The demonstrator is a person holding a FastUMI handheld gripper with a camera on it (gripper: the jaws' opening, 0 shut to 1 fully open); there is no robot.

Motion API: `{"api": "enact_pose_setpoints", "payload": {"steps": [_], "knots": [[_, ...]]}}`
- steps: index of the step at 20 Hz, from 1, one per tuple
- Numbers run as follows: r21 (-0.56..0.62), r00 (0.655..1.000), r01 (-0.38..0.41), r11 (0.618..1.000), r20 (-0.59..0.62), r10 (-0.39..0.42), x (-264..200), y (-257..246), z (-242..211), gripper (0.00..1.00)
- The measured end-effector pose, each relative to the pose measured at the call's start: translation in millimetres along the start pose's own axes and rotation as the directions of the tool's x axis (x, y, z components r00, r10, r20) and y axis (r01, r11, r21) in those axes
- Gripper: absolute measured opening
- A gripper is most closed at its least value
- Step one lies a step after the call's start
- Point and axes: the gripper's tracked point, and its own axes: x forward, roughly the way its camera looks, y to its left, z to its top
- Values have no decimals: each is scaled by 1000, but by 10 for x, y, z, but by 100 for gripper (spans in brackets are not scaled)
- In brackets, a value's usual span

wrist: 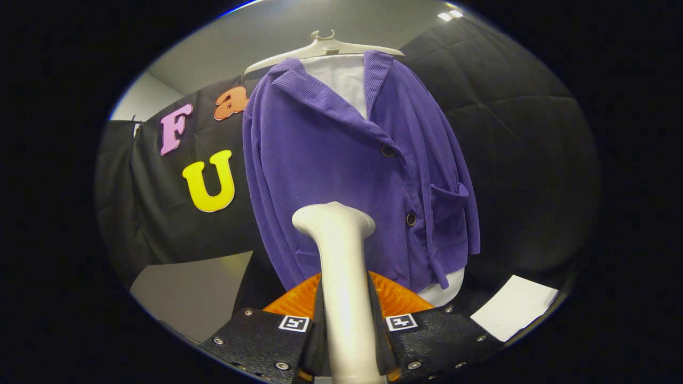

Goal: Iron the clothes twice with a garment steamer, once on the left side and once on the right side.

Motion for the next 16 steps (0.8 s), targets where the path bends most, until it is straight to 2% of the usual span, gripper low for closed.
{"api": "enact_pose_setpoints", "payload": {"steps": [7, 12, 16], "knots": [[-14, 997, 12, 1000, -82, -14, -30, -198, -449, 38], [40, 995, -2, 999, -97, 6, -30, -244, -593, 38], [-27, 979, 16, 1000, -201, -21, -96, -341, -938, 38]]}}
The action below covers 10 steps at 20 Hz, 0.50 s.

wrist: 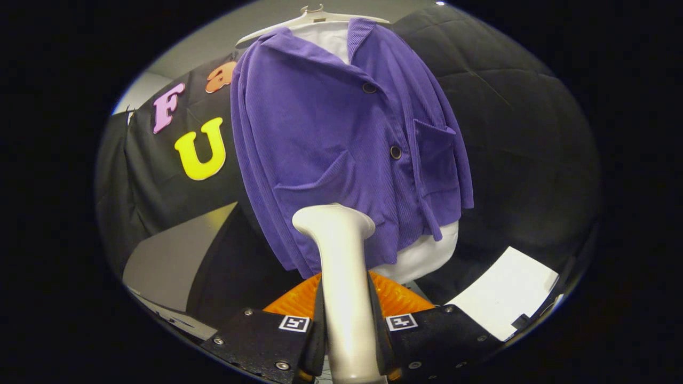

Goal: Iron the clothes twice with a garment steamer, once on the left side and once on the right side.

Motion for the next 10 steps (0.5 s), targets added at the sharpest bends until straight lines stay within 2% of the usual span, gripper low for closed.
{"api": "enact_pose_setpoints", "payload": {"steps": [3, 6, 10], "knots": [[-3, 999, -25, 1000, -34, 25, -82, -4, -112, 38], [46, 999, -46, 998, -13, 47, -231, -77, -82, 38], [31, 998, -61, 998, -9, 62, -503, -267, -166, 38]]}}
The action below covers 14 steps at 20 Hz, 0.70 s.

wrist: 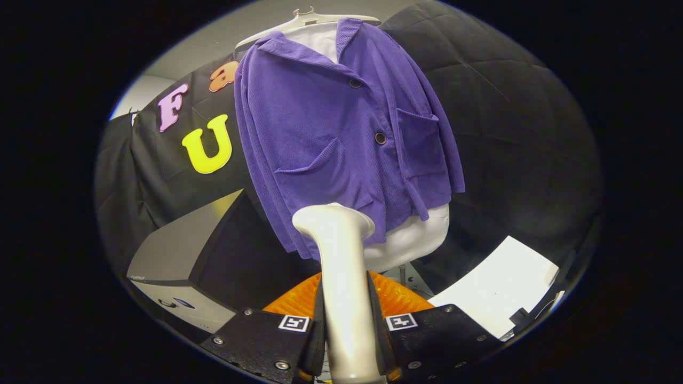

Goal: Iron the clothes twice with a garment steamer, once on the left side and once on the right side.

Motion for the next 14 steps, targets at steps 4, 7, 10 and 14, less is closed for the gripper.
{"api": "enact_pose_setpoints", "payload": {"steps": [4, 7, 10, 14], "knots": [[-28, 998, -56, 998, 3, 56, -405, -28, -48, 38], [-65, 996, -81, 995, 38, 84, -669, 15, 100, 38], [-72, 990, -95, 993, 93, 101, -830, 70, 390, 38], [-74, 982, -68, 995, 173, 80, -972, 48, 784, 38]]}}
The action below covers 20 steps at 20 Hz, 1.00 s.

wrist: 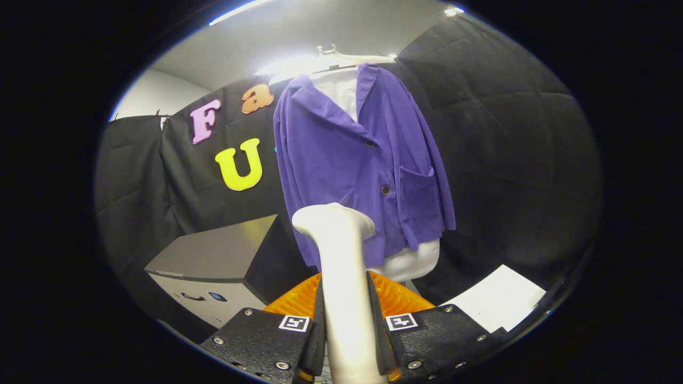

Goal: Iron the clothes twice with a garment steamer, once on the left side and once on the right side.

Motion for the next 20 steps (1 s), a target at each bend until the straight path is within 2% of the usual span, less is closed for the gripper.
{"api": "enact_pose_setpoints", "payload": {"steps": [5, 13, 20], "knots": [[13, 993, 55, 998, 103, -56, 143, -9, 613, 37], [40, 947, 243, 969, 206, -246, 498, -398, 1112, 38], [59, 911, 250, 966, 325, -255, 602, -398, 1820, 37]]}}
